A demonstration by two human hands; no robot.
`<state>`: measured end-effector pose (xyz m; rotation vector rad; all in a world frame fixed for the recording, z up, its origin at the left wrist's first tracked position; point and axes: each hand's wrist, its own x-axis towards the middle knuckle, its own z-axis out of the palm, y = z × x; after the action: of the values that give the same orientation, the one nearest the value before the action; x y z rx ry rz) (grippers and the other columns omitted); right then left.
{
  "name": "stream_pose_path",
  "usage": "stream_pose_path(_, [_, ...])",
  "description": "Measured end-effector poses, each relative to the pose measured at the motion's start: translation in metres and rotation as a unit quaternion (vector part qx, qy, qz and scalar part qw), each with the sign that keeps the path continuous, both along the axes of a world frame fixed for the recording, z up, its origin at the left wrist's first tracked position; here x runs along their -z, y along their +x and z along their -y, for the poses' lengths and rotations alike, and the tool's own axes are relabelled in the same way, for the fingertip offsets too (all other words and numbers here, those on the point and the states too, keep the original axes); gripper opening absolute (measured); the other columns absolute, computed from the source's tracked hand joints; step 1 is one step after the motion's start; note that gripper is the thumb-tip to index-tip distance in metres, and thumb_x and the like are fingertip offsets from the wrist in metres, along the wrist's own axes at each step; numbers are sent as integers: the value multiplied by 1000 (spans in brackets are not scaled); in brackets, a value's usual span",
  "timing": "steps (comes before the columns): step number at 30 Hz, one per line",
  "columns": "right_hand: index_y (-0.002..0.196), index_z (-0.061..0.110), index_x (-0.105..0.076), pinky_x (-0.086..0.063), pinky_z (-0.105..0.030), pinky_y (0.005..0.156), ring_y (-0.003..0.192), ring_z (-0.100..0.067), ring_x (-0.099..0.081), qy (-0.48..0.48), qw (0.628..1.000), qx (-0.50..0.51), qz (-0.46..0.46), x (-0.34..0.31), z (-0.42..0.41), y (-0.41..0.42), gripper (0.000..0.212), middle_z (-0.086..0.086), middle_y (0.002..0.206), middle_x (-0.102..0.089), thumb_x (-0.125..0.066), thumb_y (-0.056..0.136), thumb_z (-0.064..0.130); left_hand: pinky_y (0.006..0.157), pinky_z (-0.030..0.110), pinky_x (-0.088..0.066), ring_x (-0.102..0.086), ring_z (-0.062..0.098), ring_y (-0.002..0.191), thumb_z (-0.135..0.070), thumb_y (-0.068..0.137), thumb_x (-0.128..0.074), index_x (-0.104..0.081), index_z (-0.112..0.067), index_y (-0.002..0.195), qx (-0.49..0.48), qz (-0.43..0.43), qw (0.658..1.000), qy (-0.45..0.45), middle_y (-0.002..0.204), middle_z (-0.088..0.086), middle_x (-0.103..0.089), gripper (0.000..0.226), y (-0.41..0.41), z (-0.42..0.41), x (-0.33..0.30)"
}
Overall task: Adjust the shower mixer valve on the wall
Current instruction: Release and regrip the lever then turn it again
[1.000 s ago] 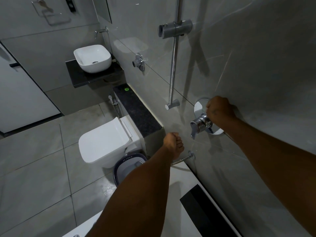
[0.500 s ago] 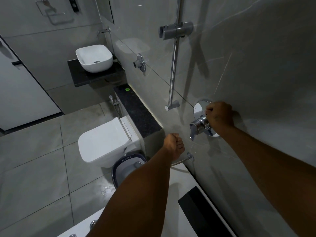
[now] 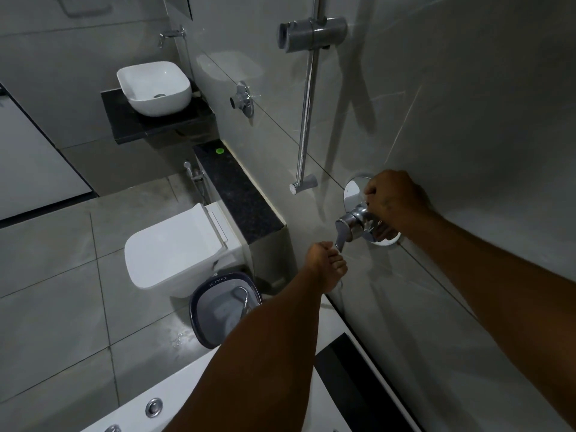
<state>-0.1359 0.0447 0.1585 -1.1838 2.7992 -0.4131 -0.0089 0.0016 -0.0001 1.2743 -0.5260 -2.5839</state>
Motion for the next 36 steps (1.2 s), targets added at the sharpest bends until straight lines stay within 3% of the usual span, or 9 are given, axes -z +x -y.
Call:
stream_pose_path(5, [63,18,-67,-47,-29,60,61,-24,-59,37,999,-8,-21,-3,2,4,20,-4,69,-63,-63,80,9,61,28,-34,-39,19,63,-19,87,-46,-47,-13,69,5,42,999,-15,73,8,-40,19,-5,1,-11])
stream_pose_path(9, [74,13,-73,-57,-34,62,61,-25,-64,52,997,-23,-50,2,-9,3,15,-5,74,-71,-61,83,11,108,36,-39,-54,31,129,-16,89,-46,-55,-1,134,-12,36,999,-12,137,26,-58,49,-4,3,-17])
stream_pose_path(11, [78,13,-74,-59,-37,65,65,-28,-67,41,997,-35,-55,7,-17,4,12,-9,78,-73,-63,83,14,92,28,-44,-66,20,99,-15,83,-48,-62,-12,92,-27,52,998,-22,67,-1,-49,17,-3,3,-18])
stream_pose_path(12, [81,12,-74,-57,-34,66,68,-29,-67,44,997,-33,-57,9,-20,6,9,-10,81,-73,-65,82,15,88,24,-44,-3,7,57,-14,83,-47,-51,-15,71,-28,52,998,-26,64,-10,-3,12,-5,2,-21])
stream_pose_path(13, [82,11,-73,-54,-32,65,71,-30,-67,48,997,-27,-59,12,-23,9,6,-11,83,-72,-68,80,14,93,23,-44,4,23,129,-13,83,-46,-43,-14,60,-37,49,997,-49,106,3,15,23,-8,3,-17])
stream_pose_path(15, [85,10,-72,-53,-33,65,79,-33,-70,44,997,-17,-56,20,-27,14,9,-12,86,-73,-71,76,11,54,20,-30,11,10,66,-11,82,-46,-36,-17,50,-45,45,996,-67,64,-8,7,34,-4,3,-15])
stream_pose_path(16, [85,10,-72,-55,-35,66,80,-34,-70,35,998,-21,-50,24,-29,17,9,-14,86,-73,-70,76,9,105,27,-17,-45,11,53,-10,81,-46,-33,-19,49,-35,40,996,-69,47,7,-49,35,-2,1,-17])
stream_pose_path(17, [83,9,-72,-56,-36,66,79,-34,-70,24,998,-25,-45,28,-31,18,7,-15,85,-73,-67,77,8,66,18,-38,-18,14,50,-10,79,-45,-30,-21,49,-37,34,996,-69,50,-3,-21,35,0,-1,-20])
stream_pose_path(36, [81,9,-66,-58,-38,65,69,-30,-66,-15,999,-30,4,31,-40,19,15,-11,75,-67,-54,87,15,63,32,-39,-43,23,66,-17,74,-49,-49,-9,67,-21,41,998,-39,77,12,-44,11,-8,-4,-11])
